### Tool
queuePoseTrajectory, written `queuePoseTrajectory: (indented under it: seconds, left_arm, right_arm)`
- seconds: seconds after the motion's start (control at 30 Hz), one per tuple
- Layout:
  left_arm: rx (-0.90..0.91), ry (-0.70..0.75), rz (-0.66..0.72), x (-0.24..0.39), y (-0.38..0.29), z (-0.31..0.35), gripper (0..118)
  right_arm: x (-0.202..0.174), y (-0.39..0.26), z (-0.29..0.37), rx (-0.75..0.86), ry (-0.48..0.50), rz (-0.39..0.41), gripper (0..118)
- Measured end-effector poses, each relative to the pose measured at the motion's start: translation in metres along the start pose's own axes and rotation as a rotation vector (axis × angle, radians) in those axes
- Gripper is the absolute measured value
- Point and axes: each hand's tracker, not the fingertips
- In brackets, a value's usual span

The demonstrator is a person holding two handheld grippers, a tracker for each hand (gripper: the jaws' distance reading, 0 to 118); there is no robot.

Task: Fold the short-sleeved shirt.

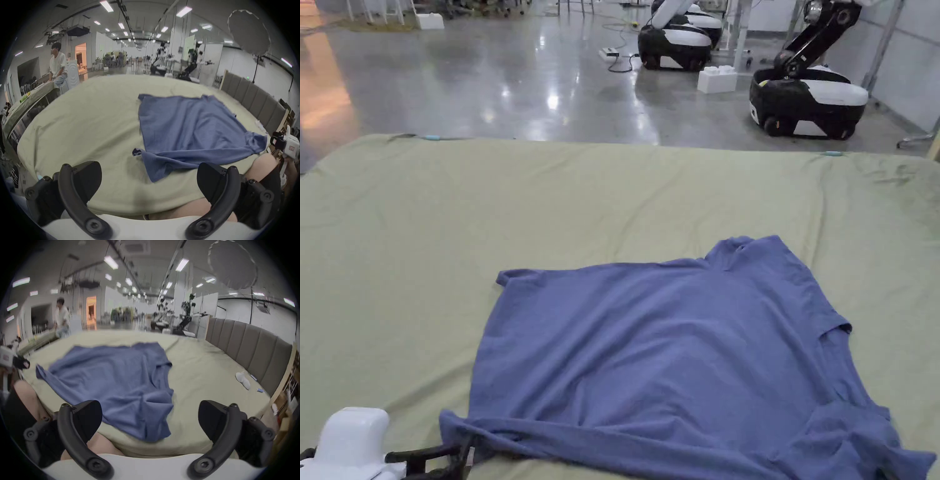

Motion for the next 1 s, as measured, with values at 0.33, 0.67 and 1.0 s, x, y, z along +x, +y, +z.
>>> queuePoseTrajectory:
  seconds: [0.33, 0.67, 1.0]
  left_arm:
    - [0.069, -0.019, 0.108, 0.002, -0.005, 0.070, 0]
    - [-0.114, -0.088, 0.324, -0.022, 0.032, -0.054, 76]
    - [-0.361, -0.096, 0.322, -0.025, 0.015, -0.122, 3]
  right_arm:
    - [-0.040, 0.025, 0.029, 0.002, 0.091, 0.073, 3]
    - [-0.046, 0.031, 0.006, 0.026, 0.103, 0.118, 3]
    - [-0.027, 0.023, -0.001, -0.045, 0.043, 0.078, 3]
